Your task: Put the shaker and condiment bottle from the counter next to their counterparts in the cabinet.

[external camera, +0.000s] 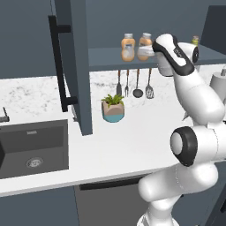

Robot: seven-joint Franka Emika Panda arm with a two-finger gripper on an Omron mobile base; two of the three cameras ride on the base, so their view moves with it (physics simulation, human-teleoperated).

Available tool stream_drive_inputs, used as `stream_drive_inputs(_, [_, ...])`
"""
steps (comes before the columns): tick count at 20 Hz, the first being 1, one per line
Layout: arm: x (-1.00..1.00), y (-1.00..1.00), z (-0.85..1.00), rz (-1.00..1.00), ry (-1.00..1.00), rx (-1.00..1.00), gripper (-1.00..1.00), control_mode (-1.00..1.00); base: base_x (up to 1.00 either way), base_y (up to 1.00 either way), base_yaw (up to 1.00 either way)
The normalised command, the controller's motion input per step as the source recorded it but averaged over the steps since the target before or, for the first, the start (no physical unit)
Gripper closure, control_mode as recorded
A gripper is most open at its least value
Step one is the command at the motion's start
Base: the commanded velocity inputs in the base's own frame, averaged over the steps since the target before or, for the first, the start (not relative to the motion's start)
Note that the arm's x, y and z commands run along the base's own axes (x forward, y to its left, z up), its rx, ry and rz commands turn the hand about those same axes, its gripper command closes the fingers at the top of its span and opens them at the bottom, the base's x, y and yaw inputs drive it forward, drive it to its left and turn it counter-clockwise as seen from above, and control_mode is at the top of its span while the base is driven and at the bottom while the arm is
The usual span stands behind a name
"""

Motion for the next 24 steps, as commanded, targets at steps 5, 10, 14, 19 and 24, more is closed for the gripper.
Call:
stream_drive_inputs(5, [-0.1,0.0,0.0,0.0,-0.03,0.0,-1.0,-1.0,0.0,0.0,0.0])
stream_drive_inputs(10, [-0.2,0.0,0.0,0.0,-0.01,0.0,-1.0,-1.0,0.0,0.0,0.0])
stream_drive_inputs(14, [-0.32,0.0,0.1,-0.01,-0.01,0.0,-1.0,-1.0,0.0,0.0,0.0])
stream_drive_inputs(19, [-0.33,0.0,0.28,-0.05,0.0,0.0,-1.0,-1.0,0.0,0.0,0.0])
stream_drive_inputs(24, [-0.33,-0.02,0.18,-0.07,0.0,0.0,-1.0,-1.0,0.0,0.0,0.0])
